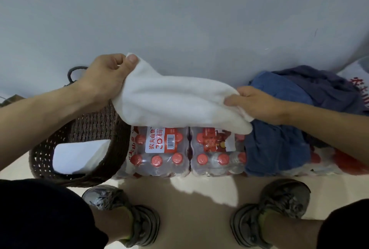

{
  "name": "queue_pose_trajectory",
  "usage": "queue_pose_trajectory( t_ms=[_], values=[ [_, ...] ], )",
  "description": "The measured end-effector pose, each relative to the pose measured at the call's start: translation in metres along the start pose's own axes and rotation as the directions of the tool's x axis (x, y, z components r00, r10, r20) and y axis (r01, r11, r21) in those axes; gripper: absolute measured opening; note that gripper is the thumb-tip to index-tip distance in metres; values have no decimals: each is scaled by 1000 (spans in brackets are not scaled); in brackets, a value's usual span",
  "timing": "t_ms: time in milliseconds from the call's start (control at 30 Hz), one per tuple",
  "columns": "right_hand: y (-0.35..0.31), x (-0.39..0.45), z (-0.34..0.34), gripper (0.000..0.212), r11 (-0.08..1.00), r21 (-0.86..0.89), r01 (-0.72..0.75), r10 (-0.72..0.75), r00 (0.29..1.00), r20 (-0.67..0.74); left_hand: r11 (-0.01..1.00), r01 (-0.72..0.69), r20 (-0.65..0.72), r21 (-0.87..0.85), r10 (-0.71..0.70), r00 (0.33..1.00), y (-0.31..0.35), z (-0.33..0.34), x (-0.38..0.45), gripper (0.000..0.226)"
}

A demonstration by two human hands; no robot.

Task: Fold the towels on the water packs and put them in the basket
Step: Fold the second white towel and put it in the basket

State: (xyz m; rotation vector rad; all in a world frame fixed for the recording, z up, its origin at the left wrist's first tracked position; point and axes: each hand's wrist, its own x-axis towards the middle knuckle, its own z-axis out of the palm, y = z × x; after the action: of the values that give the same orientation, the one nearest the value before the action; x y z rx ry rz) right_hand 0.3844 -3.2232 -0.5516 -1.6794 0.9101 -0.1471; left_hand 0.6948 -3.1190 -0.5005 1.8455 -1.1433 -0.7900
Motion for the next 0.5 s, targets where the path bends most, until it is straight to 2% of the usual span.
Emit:
queue_pose_trajectory(
  t_ms=[67,133,200,300,400,500],
  values=[
    [-20,-4,-15,33,992,-70,101,-99,995,31,992,28,-30,-122,-32,999,6,-3,2,38],
    [-33,-7,-28,43,975,-149,164,-165,986,5,979,45,-48,-197,-55,997,10,-8,3,50],
    [-36,-7,-39,36,973,-118,196,-201,979,-29,972,61,-41,-227,-72,997,13,-14,2,51],
    [-34,-6,-54,14,975,-52,218,-222,970,-99,976,53,-59,-212,-67,996,9,-23,4,32],
    [-28,-6,-62,21,977,52,204,-196,972,-128,985,9,-109,-173,-29,994,4,-31,6,22],
    [-26,-4,-66,29,959,173,223,-183,958,-219,991,-14,-137,-132,-4,991,-1,-35,10,19]
  ],
)
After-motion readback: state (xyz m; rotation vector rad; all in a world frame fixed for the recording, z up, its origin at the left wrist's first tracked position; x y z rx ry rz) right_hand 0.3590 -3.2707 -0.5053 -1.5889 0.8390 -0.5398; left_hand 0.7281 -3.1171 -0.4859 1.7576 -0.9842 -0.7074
